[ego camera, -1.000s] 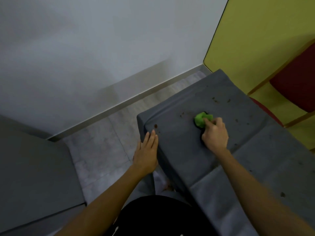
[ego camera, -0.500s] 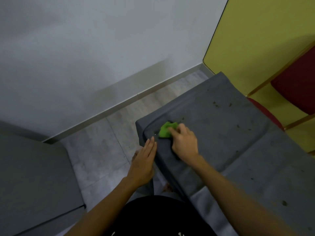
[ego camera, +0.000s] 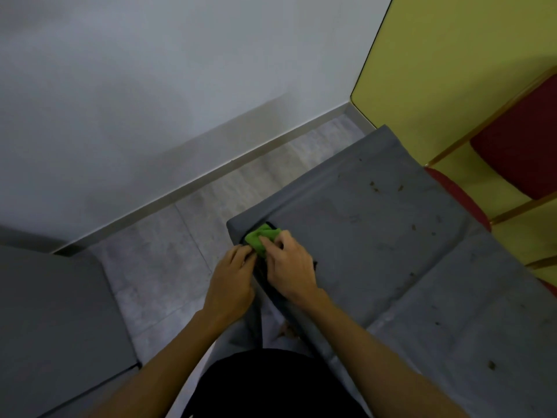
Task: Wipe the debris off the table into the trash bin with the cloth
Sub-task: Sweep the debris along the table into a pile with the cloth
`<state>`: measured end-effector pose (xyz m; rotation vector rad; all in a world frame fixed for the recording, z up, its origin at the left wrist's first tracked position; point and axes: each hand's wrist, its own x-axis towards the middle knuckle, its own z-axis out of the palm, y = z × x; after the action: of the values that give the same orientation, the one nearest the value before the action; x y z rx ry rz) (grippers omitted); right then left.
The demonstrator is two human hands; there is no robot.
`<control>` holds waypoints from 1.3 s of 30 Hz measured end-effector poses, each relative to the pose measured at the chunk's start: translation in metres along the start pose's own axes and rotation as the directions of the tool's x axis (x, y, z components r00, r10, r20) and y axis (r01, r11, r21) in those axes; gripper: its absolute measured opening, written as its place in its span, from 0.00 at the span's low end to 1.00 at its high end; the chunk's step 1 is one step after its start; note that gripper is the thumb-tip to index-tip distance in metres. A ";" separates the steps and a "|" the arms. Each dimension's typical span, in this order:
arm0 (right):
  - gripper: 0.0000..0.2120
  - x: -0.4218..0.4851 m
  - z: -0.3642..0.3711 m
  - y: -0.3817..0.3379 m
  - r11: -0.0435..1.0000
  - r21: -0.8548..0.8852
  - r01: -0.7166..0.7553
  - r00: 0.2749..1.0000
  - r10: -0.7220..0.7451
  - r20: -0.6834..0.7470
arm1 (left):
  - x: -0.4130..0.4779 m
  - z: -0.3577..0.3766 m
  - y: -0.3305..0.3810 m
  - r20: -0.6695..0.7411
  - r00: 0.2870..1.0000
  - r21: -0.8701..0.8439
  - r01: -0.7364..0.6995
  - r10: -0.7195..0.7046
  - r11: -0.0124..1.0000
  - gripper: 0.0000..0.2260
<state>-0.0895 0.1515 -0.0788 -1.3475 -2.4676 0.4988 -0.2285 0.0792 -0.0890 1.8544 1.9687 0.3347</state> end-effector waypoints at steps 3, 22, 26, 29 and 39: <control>0.16 0.021 -0.014 0.044 0.996 -0.087 -0.011 0.999 0.008 -0.034 | 0.004 -0.003 0.001 0.002 1.000 0.027 -0.028 0.028 0.999 0.24; 0.10 0.035 -0.007 0.018 0.998 -0.070 0.004 0.992 0.004 0.122 | 0.001 -0.007 0.004 0.088 0.996 0.082 -0.036 0.028 0.996 0.25; 0.13 0.064 -0.035 0.074 0.947 -0.155 -0.280 0.960 0.281 -0.013 | 0.001 -0.012 0.016 0.165 0.986 0.103 0.008 -0.025 0.995 0.29; 0.13 0.080 -0.047 0.083 0.843 -0.090 -0.530 0.848 0.528 -0.044 | -0.001 -0.015 0.024 0.236 0.967 0.079 0.080 -0.097 0.994 0.28; 0.14 0.023 -0.012 0.024 0.988 -0.145 0.049 0.998 -0.044 0.035 | 0.005 -0.017 0.023 0.237 0.969 0.076 0.060 -0.076 0.995 0.28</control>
<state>-0.0784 0.1847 -0.0766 -1.3410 -2.5988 0.3370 -0.2155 0.0882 -0.0644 1.7705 1.8923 0.0201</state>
